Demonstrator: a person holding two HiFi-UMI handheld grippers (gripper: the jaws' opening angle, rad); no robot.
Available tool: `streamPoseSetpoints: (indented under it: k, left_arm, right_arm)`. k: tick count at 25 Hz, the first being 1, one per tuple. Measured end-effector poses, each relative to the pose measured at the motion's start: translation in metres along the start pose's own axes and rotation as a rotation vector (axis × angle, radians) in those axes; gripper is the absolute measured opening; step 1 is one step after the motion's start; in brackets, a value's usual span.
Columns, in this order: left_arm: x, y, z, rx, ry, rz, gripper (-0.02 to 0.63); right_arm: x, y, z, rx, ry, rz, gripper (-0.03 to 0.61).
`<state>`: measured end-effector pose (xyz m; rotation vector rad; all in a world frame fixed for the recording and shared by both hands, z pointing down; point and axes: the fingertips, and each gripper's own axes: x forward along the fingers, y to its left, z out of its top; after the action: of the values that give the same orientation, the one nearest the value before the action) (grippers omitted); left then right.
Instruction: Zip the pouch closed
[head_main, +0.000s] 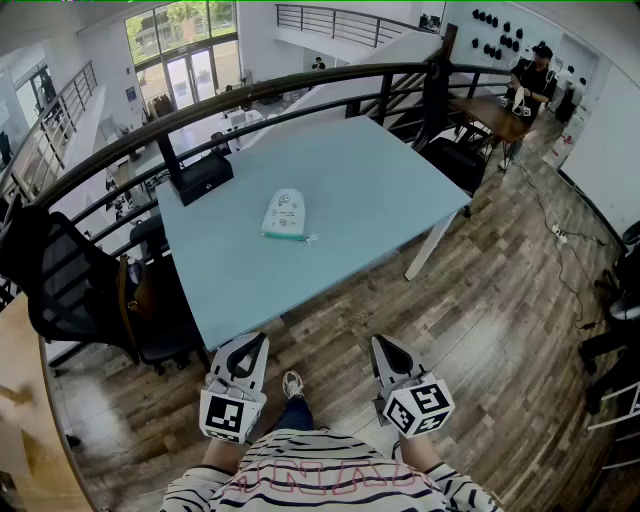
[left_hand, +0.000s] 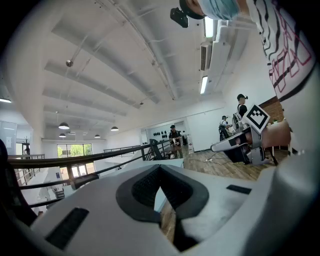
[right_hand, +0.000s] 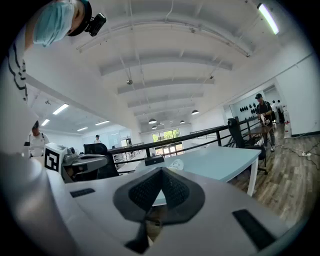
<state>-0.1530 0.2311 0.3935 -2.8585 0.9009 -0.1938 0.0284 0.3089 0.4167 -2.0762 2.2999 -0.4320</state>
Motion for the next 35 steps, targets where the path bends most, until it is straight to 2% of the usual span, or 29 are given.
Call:
streamPoseSetpoints:
  k: [5,9,15,16,17,18,19,28,35]
  left_arm:
    - [0.003,0.004,-0.003,0.026,0.019,-0.016,0.025]
    - [0.006,0.004,0.001,-0.002,-0.015,-0.045,0.025]
    - [0.024,0.007,-0.015,-0.053,0.026,-0.082,0.031]
    - [0.028,0.008,-0.018,-0.056,0.037,-0.087,0.043]
    - [0.033,0.01,-0.022,-0.06,0.05,-0.093,0.096]
    - [0.038,0.012,-0.026,-0.064,0.063,-0.096,0.172]
    - [0.044,0.015,-0.03,-0.067,0.074,-0.099,0.183]
    - [0.096,0.07,-0.045,-0.083,0.095,-0.088,0.183]
    - [0.134,0.114,-0.056,-0.102,0.107,-0.11,0.181]
  right_arm:
    - [0.006,0.003,0.0,0.002,0.003,-0.001,0.026]
    - [0.012,0.004,0.004,0.038,-0.014,0.027,0.027]
    - [0.033,-0.007,0.0,0.029,0.011,0.037,0.036]
    - [0.039,-0.009,0.0,0.033,0.017,0.043,0.06]
    - [0.045,-0.011,-0.001,0.035,0.025,0.049,0.122]
    - [0.051,-0.012,-0.002,0.035,0.034,0.053,0.146]
    - [0.057,-0.014,-0.003,0.034,0.043,0.056,0.146]
    - [0.133,-0.034,0.006,0.047,0.084,0.069,0.146]
    - [0.197,-0.042,0.011,0.047,0.117,0.068,0.146]
